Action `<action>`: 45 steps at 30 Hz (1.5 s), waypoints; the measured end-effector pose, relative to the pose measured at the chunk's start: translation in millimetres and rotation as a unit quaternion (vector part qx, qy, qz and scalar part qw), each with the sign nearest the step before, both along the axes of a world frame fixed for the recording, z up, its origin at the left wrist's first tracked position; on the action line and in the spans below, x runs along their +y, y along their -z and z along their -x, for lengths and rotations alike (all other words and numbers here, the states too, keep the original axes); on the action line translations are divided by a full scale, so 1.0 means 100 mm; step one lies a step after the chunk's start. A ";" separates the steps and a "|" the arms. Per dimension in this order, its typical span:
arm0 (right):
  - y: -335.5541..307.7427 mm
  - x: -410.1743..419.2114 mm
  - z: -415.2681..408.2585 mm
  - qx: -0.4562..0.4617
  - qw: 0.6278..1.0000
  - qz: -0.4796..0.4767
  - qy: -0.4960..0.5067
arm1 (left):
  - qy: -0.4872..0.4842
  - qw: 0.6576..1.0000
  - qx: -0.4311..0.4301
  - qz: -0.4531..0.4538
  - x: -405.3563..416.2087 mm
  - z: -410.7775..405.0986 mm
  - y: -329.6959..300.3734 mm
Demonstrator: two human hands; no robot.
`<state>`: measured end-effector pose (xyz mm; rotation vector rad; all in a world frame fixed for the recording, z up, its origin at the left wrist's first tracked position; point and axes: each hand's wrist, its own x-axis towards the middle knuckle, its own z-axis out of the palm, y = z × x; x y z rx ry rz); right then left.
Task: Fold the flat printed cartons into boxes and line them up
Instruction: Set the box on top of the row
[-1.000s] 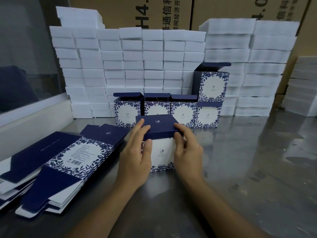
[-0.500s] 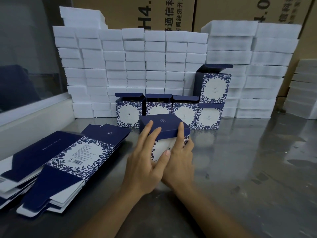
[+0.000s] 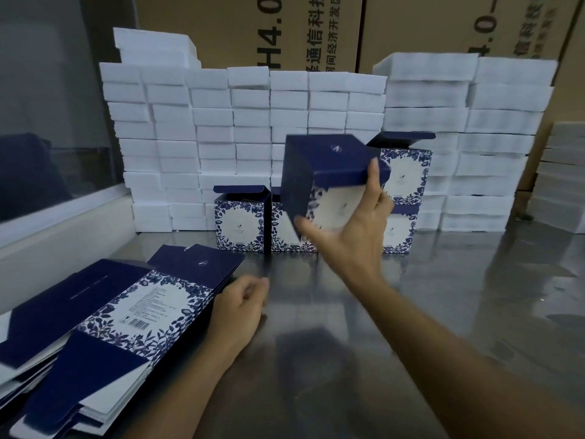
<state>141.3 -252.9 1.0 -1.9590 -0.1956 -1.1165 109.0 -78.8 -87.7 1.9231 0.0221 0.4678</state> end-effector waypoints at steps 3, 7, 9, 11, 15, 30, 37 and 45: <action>-0.28 -0.05 -0.37 -0.003 0.998 -0.025 0.055 | -0.005 1.000 0.003 0.023 0.01 -0.04 0.01; -0.39 -0.12 -0.74 0.038 0.989 -0.020 0.138 | -0.013 0.999 0.008 0.034 0.02 -0.12 0.02; -0.37 -0.16 -0.87 0.064 0.985 -0.003 0.162 | -0.019 0.999 0.008 0.034 0.02 -0.15 0.02; -0.33 -0.19 -0.98 0.090 0.980 0.000 0.176 | -0.023 0.999 0.009 0.031 0.02 -0.15 0.03; -0.27 -0.20 -1.13 0.127 0.971 0.024 0.199 | -0.034 0.999 0.007 0.021 0.00 -0.15 0.03; 0.13 -0.24 -1.24 0.268 0.925 0.220 0.155 | -0.050 0.998 0.019 -0.027 -0.02 -0.14 0.01; 0.33 -0.26 -1.02 0.320 0.923 0.195 0.090 | -0.051 0.998 0.024 -0.040 -0.02 -0.13 0.01; 0.87 -0.19 -0.37 0.308 0.950 -0.043 -0.026 | -0.057 0.994 0.019 -0.096 -0.02 -0.07 0.00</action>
